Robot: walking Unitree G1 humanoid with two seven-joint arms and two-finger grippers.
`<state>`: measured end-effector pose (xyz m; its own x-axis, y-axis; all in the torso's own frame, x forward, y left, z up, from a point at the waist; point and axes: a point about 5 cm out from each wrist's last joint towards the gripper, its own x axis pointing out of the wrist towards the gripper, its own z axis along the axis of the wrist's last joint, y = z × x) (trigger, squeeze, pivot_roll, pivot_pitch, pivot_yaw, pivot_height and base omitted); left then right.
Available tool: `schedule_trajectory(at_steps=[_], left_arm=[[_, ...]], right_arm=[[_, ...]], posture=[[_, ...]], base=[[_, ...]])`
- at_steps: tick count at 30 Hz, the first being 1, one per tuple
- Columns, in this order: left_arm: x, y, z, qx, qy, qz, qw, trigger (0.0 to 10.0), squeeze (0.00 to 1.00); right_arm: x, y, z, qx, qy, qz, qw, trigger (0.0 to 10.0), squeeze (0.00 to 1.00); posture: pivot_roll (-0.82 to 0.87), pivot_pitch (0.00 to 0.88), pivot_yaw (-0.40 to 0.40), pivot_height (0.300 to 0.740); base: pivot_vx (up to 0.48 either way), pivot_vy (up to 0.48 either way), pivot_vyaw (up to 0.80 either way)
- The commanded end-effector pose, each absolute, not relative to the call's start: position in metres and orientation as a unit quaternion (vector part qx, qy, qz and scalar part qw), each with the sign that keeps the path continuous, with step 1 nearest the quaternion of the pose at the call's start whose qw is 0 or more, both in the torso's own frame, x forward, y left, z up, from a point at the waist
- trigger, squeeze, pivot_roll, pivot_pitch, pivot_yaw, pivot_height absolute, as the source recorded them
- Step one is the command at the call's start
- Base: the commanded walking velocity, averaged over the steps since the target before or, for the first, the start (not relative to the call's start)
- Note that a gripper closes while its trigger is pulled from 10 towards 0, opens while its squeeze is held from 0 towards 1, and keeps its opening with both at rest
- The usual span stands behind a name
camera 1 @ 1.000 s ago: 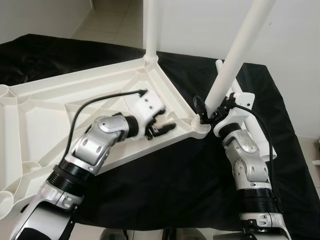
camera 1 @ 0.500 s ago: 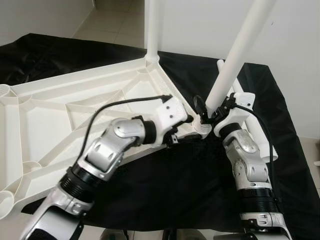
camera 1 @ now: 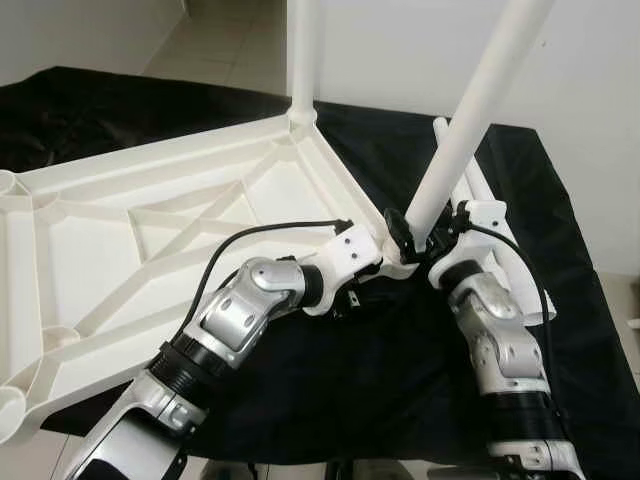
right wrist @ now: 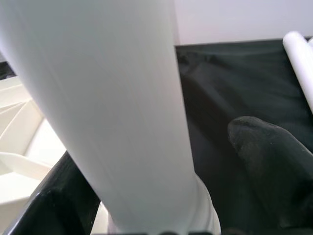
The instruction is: Building children table
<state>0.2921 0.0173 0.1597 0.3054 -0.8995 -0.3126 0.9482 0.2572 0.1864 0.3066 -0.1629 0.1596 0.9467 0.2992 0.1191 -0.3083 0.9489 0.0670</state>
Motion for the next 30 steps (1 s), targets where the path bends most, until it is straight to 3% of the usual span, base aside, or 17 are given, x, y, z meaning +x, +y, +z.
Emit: schedule_trajectory(at_steps=[1,5,6,30], left_arm=[[0.298,0.019,0.159,0.177,0.067,-0.539,0.821,10.0,0.0],[0.301,0.019,0.158,0.177,0.069,-0.535,0.823,10.0,0.0],[0.304,0.02,0.157,0.177,0.073,-0.527,0.828,10.0,0.0],[0.319,0.025,0.177,0.171,0.04,-0.504,0.846,10.0,0.0]], right_arm=[[0.304,-0.163,0.16,0.046,-0.054,0.159,0.985,10.0,1.0],[0.301,-0.167,0.159,0.045,-0.056,0.16,0.985,10.0,1.0],[0.298,-0.171,0.16,0.031,-0.063,0.165,0.984,10.0,0.0],[0.283,-0.178,0.164,0.03,-0.07,0.234,0.969,10.0,0.0]], posture=[[0.01,0.111,-0.017,0.74],[0.01,0.117,-0.014,0.74],[0.0,0.121,-0.011,0.74],[-0.02,0.126,-0.008,0.74]], base=[[0.0,0.0,0.0],[0.0,0.0,0.0],[0.0,0.0,0.0],[0.0,0.0,0.0]])
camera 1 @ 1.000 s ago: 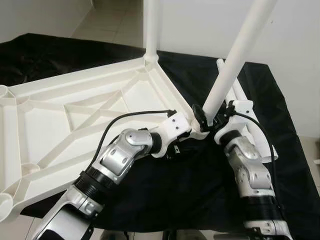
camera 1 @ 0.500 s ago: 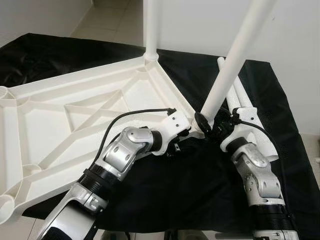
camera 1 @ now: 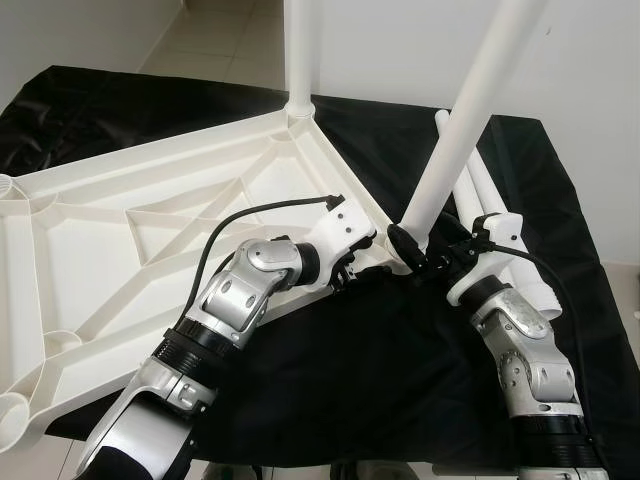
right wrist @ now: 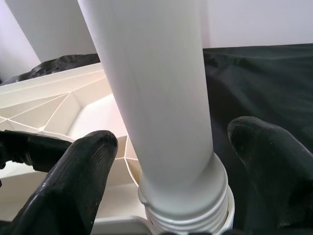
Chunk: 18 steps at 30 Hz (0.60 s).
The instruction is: Building children table
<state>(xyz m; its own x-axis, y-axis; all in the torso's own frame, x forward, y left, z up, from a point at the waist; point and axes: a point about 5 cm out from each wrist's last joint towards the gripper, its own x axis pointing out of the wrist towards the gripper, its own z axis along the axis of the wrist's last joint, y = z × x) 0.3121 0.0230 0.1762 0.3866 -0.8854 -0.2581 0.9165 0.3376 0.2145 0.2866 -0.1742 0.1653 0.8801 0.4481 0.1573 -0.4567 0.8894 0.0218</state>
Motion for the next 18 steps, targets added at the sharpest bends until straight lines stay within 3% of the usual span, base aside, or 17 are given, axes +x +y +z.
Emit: schedule_trajectory(at_steps=[1,18], left_arm=[[0.32,0.024,0.175,0.174,0.042,-0.503,0.846,10.0,0.0],[0.325,0.021,0.149,0.189,0.087,-0.469,0.858,10.0,0.0]], right_arm=[[0.282,-0.179,0.164,0.028,-0.068,0.235,0.969,10.0,0.0],[0.28,-0.183,0.166,0.023,-0.072,0.236,0.969,10.0,0.0]], posture=[[-0.02,0.127,-0.009,0.74],[-0.03,0.123,0.0,0.74]], base=[[0.0,0.0,0.0],[0.0,0.0,0.0]])
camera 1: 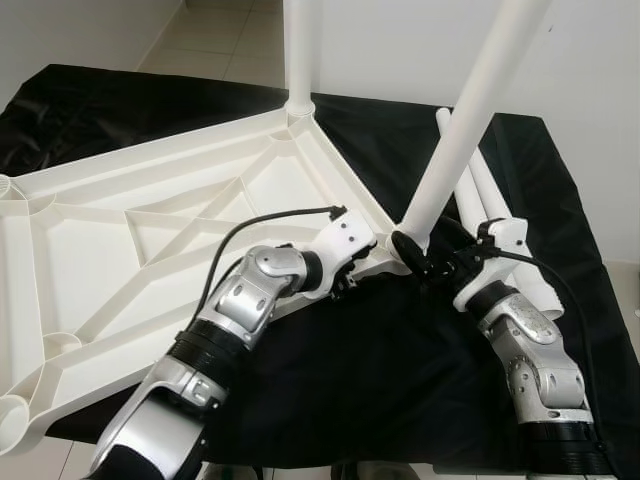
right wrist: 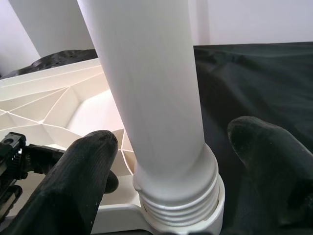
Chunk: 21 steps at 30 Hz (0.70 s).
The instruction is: Building children table
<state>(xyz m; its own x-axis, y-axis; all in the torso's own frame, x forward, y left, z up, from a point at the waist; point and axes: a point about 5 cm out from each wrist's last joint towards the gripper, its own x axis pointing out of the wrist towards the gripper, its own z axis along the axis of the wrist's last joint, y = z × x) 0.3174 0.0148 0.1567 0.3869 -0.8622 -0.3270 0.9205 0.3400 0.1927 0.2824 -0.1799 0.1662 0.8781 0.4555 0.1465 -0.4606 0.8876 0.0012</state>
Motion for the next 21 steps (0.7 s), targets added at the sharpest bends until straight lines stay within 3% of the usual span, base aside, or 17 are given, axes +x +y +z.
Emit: schedule_trajectory(at_steps=[1,9,10,11,12,21], left_arm=[[0.325,0.021,0.149,0.189,0.087,-0.469,0.858,10.0,0.0],[0.324,0.02,0.146,0.188,0.093,-0.477,0.854,10.0,0.0],[0.324,0.02,0.144,0.188,0.097,-0.479,0.852,8.5,0.0],[0.323,0.02,0.142,0.191,0.098,-0.481,0.85,3.5,0.0],[0.322,0.02,0.14,0.197,0.1,-0.483,0.847,0.0,0.0],[0.315,0.017,0.136,0.207,0.105,-0.513,0.826,0.0,0.0]], right_arm=[[0.28,-0.183,0.166,0.023,-0.072,0.236,0.969,10.0,0.0],[0.282,-0.185,0.168,0.018,-0.074,0.236,0.969,10.0,0.0],[0.282,-0.185,0.168,0.018,-0.074,0.236,0.969,10.0,0.0],[0.282,-0.185,0.168,0.018,-0.074,0.236,0.969,10.0,0.0],[0.281,-0.185,0.168,0.018,-0.074,0.238,0.968,10.0,0.0],[0.278,-0.19,0.169,0.012,-0.071,0.241,0.968,10.0,0.0]], posture=[[-0.03,0.123,0.0,0.74],[-0.03,0.116,0.005,0.74],[-0.03,0.112,0.008,0.74],[-0.04,0.111,0.009,0.74],[-0.04,0.111,0.01,0.74],[-0.05,0.106,0.019,0.74]], base=[[0.0,0.0,0.0],[0.0,0.0,0.0],[0.0,0.0,0.0],[0.0,0.0,0.0],[0.0,0.0,0.0],[0.0,0.0,0.0]])
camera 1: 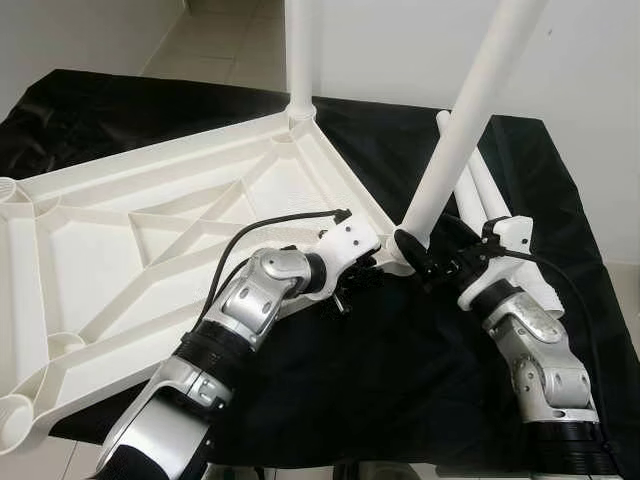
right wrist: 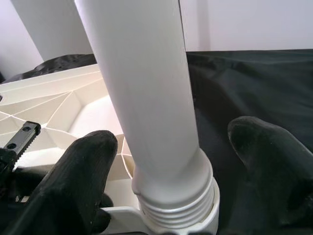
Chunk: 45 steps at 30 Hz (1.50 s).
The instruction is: Building children table
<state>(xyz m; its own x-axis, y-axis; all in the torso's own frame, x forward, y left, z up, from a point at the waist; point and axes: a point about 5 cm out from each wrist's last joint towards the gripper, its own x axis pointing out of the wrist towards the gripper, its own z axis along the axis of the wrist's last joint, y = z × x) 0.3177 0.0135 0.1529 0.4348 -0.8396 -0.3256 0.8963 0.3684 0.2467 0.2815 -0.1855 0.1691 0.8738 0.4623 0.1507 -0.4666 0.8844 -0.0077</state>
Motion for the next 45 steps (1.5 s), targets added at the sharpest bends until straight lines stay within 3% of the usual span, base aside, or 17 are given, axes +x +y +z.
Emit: schedule_trajectory(at_steps=[1,11,16,23,41,42,45], left_arm=[[0.315,0.017,0.136,0.207,0.105,-0.513,0.826,0.0,0.0],[0.307,0.02,0.13,0.212,0.113,-0.532,0.812,0.0,0.0],[0.293,0.028,0.128,0.213,0.112,-0.566,0.788,0.0,0.0],[0.289,0.031,0.126,0.212,0.117,-0.572,0.784,0.0,0.0],[0.267,0.033,0.134,0.216,0.111,-0.611,0.753,0.0,0.0],[0.266,0.032,0.134,0.216,0.112,-0.61,0.754,4.8,0.0],[0.266,0.032,0.134,0.216,0.113,-0.609,0.755,4.8,0.0]], right_arm=[[0.278,-0.19,0.169,0.012,-0.071,0.241,0.968,10.0,0.0],[0.274,-0.194,0.165,0.006,-0.059,0.25,0.967,10.0,0.0],[0.271,-0.197,0.159,-0.007,-0.044,0.268,0.962,10.0,0.0],[0.273,-0.198,0.158,-0.011,-0.038,0.275,0.961,10.0,0.0],[0.282,-0.186,0.153,-0.038,-0.022,0.336,0.941,10.0,0.0],[0.283,-0.186,0.154,-0.039,-0.023,0.339,0.94,10.0,0.0],[0.284,-0.185,0.154,-0.039,-0.024,0.34,0.939,10.0,0.0]], posture=[[-0.05,0.106,0.019,0.74],[-0.05,0.101,0.022,0.74],[-0.04,0.105,0.018,0.74],[-0.03,0.113,0.013,0.74],[0.0,0.12,-0.002,0.74],[0.0,0.12,-0.004,0.74],[0.0,0.12,-0.004,0.74]], base=[[0.0,0.0,0.0],[0.0,0.0,0.0],[0.0,0.0,0.0],[0.0,0.0,0.0],[0.0,0.0,0.0],[0.0,0.0,0.0],[0.0,0.0,0.0]])
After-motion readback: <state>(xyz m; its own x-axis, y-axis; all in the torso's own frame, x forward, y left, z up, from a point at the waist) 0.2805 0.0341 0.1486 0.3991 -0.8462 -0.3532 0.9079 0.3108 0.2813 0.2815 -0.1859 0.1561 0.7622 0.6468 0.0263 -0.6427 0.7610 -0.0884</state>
